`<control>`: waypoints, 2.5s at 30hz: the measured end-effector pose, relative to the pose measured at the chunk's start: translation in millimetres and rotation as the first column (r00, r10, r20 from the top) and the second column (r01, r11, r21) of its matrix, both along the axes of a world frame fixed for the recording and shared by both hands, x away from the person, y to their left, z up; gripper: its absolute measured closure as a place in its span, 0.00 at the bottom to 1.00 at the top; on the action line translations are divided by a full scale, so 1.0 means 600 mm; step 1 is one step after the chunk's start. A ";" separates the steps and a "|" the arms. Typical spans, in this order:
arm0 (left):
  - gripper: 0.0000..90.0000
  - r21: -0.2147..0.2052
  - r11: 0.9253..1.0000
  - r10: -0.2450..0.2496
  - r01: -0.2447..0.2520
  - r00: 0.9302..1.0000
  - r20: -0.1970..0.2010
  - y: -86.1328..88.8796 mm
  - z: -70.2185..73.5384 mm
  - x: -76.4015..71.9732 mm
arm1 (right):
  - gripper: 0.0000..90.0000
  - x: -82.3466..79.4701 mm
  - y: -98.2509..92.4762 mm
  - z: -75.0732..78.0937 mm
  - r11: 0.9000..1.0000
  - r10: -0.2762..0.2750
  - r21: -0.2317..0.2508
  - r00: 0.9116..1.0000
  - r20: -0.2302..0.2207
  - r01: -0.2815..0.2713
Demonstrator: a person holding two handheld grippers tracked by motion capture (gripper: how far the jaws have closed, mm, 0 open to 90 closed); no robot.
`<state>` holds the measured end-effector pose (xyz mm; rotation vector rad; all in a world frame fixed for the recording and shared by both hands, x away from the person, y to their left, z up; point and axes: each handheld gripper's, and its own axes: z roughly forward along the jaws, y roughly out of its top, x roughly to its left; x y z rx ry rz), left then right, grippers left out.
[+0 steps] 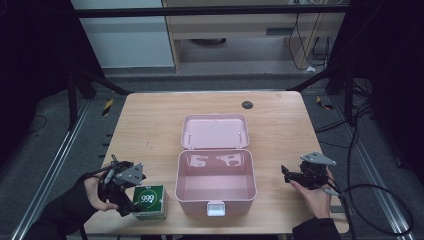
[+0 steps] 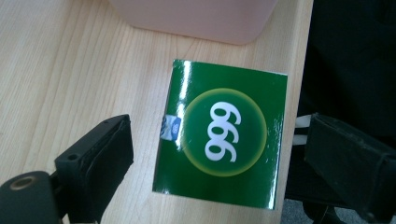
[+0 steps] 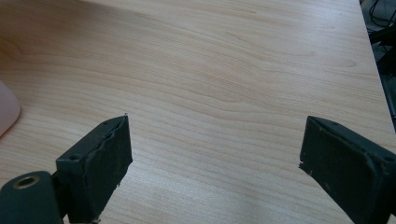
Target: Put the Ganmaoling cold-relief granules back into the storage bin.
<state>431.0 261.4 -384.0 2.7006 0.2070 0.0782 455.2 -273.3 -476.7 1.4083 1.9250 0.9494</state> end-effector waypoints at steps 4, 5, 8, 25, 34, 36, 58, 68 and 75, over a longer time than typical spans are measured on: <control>0.05 0.030 1.000 -0.004 0.004 1.000 0.002 -0.008 -0.009 0.001 | 0.09 0.000 0.000 -0.001 1.000 0.000 0.001 1.000 -0.008 0.000; 0.05 0.035 0.999 -0.005 0.005 1.000 0.002 -0.009 -0.011 0.003 | 0.09 0.000 0.000 -0.001 1.000 0.001 0.001 1.000 -0.007 -0.001; 0.04 0.028 1.000 0.000 0.000 1.000 -0.001 -0.011 -0.019 0.007 | 0.08 0.001 0.000 -0.001 1.000 0.003 -0.003 1.000 -0.007 -0.003; 0.05 0.008 1.000 -0.009 0.010 1.000 -0.021 -0.020 -0.068 0.005 | 0.06 0.003 0.000 -0.005 1.000 0.005 -0.006 1.000 -0.021 -0.005; 0.07 0.008 1.000 -0.014 0.014 0.999 -0.037 -0.022 -0.093 0.008 | 0.06 0.004 0.001 -0.007 1.000 0.006 -0.003 0.999 -0.037 -0.006; 0.07 0.011 1.000 -0.014 0.015 0.999 -0.036 -0.022 -0.094 0.008 | 0.06 0.004 0.001 -0.007 1.000 0.007 -0.003 0.999 -0.037 -0.007; 0.15 -0.001 1.000 -0.018 0.018 1.000 -0.011 -0.017 -0.056 0.009 | 0.06 0.005 -0.001 -0.010 1.000 0.015 -0.010 0.999 -0.039 -0.015; 0.15 -0.008 1.000 0.002 -0.001 1.000 0.019 -0.015 0.009 0.018 | 0.06 0.006 -0.001 -0.011 1.000 0.017 -0.013 0.999 -0.043 -0.017; 0.15 -0.005 1.000 0.010 -0.010 1.000 0.029 -0.022 0.042 0.027 | 0.06 0.006 0.000 -0.011 1.000 0.016 -0.009 0.999 -0.045 -0.016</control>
